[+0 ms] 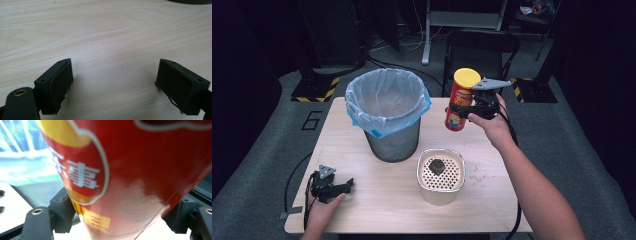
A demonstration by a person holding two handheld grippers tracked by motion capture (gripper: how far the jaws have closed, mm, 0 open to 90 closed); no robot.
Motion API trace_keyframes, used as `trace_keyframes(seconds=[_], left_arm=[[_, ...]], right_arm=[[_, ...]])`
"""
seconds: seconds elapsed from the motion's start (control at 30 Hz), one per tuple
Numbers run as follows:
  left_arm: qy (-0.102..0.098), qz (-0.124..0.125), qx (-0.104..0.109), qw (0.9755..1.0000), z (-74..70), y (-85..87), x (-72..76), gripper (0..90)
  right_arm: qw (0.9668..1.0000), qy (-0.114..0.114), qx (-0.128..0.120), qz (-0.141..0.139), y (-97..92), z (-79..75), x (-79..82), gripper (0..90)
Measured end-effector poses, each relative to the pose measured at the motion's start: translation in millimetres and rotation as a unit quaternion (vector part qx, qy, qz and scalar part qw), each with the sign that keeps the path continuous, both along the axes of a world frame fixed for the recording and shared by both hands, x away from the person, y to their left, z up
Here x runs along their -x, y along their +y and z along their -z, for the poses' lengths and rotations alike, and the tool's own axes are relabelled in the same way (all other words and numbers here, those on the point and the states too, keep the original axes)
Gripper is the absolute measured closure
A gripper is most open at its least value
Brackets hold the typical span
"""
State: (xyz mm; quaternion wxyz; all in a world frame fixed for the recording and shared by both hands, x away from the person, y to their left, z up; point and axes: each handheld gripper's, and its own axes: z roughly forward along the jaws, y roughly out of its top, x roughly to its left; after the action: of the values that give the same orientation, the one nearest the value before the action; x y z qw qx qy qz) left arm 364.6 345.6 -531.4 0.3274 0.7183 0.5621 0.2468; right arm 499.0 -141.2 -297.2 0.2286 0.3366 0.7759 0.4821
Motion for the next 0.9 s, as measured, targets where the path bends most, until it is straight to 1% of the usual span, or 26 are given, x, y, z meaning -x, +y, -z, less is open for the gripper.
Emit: trace_keyframes(seconds=[0.03,0.13,0.2,0.27,0.37,0.4,0.43,0.5,0.53,0.6,0.8,0.83,0.9], left_arm=[[0.000,0.000,-0.001,1.0000,-0.1,0.1,0.0,13.5],[0.000,0.000,-0.001,1.0000,0.0,0.1,0.0,13.4],[0.000,0.000,0.001,1.0000,0.1,0.0,0.0,13.4],[0.000,0.000,0.000,1.0000,0.0,0.0,0.0,13.4],[0.000,0.000,-0.001,1.0000,-0.1,0.1,0.0,13.4],[0.000,0.000,0.000,1.0000,0.0,0.0,0.0,13.4],[0.002,0.003,-0.003,1.0000,-0.3,0.5,0.1,13.5],[0.000,0.000,0.001,1.0000,0.0,-0.1,0.0,13.4],[0.000,0.002,-0.004,1.0000,-0.3,0.5,-0.1,13.4],[-0.001,0.002,-0.003,1.0000,-0.2,0.5,-0.1,13.4],[0.001,0.003,-0.003,1.0000,-0.5,0.6,0.1,13.4],[0.001,0.003,-0.003,1.0000,-0.5,0.6,0.1,13.4],[0.000,0.001,-0.002,1.0000,-0.4,0.4,0.0,13.4]], right_arm=[[1.0000,0.000,0.000,-0.002,1.9,-3.8,0.6,23.6],[0.9999,-0.003,0.009,-0.013,10.8,-22.6,3.8,23.6],[0.9998,-0.003,0.011,-0.018,15.0,-31.7,4.7,23.6],[0.9996,-0.005,0.011,-0.026,22.7,-48.1,6.8,23.6],[0.9992,-0.011,0.015,-0.034,30.3,-65.0,8.4,23.6],[0.9990,-0.014,0.015,-0.039,34.0,-73.2,8.9,23.6],[0.9989,-0.016,0.018,-0.041,37.0,-79.7,9.1,23.6],[0.9988,-0.014,0.021,-0.041,42.2,-90.7,9.4,23.6],[0.9988,-0.015,0.022,-0.042,45.0,-96.5,9.3,23.6],[0.9986,-0.016,0.025,-0.043,52.7,-110.2,9.5,23.6],[0.9979,-0.024,0.032,-0.051,70.0,-135.8,11.4,23.6],[0.9977,-0.027,0.031,-0.053,73.2,-138.9,11.5,23.6],[0.9977,-0.026,0.026,-0.057,80.5,-141.7,11.1,23.6]])
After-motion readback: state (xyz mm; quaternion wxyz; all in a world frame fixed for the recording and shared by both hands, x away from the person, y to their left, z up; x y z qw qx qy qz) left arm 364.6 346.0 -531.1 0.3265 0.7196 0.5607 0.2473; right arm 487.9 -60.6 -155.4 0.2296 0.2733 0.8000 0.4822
